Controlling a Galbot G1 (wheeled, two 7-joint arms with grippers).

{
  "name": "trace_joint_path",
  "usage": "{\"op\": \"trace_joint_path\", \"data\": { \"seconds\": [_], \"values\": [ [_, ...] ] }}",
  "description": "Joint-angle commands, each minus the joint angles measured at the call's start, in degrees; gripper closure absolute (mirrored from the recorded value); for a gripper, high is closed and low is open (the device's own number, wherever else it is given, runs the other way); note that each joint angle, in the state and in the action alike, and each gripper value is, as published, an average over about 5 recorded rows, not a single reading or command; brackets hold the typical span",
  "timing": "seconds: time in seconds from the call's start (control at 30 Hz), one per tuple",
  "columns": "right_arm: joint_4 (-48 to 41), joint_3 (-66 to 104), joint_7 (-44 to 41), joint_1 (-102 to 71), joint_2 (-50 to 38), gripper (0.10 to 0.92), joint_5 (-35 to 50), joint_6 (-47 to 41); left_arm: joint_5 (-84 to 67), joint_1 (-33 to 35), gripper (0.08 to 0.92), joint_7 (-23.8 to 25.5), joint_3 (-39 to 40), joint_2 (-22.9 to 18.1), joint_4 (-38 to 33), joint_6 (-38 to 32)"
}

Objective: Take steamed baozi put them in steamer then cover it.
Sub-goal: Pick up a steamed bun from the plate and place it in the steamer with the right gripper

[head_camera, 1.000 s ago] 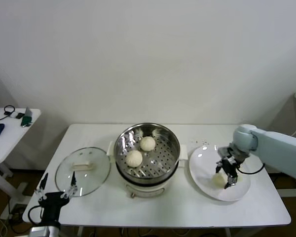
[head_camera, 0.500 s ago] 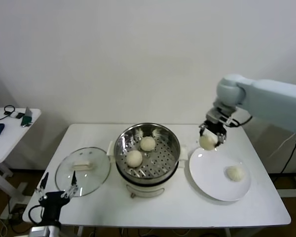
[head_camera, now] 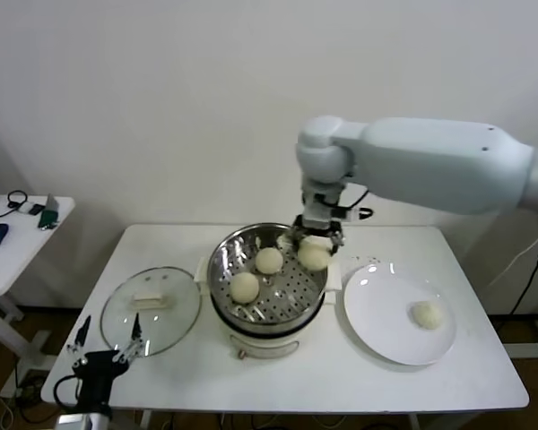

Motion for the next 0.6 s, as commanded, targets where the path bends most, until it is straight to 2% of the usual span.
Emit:
{"op": "trace_joint_path", "data": {
  "seconds": [0.03, 0.6],
  "values": [
    [-4.5, 2.9, -1.0, -7.8, 12.2, 0.304, -5.9, 4.3, -1.2, -0.1, 0.177, -0.1, -0.5, -0.2, 0.1, 0.1],
    [-7.0, -0.9, -2.7, -12.4, 13.5, 0.297, -4.0, 5.9, -1.7, -0.7, 0.177, -0.2, -0.7, 0.2, 1.4, 0.4]
  ]
}}
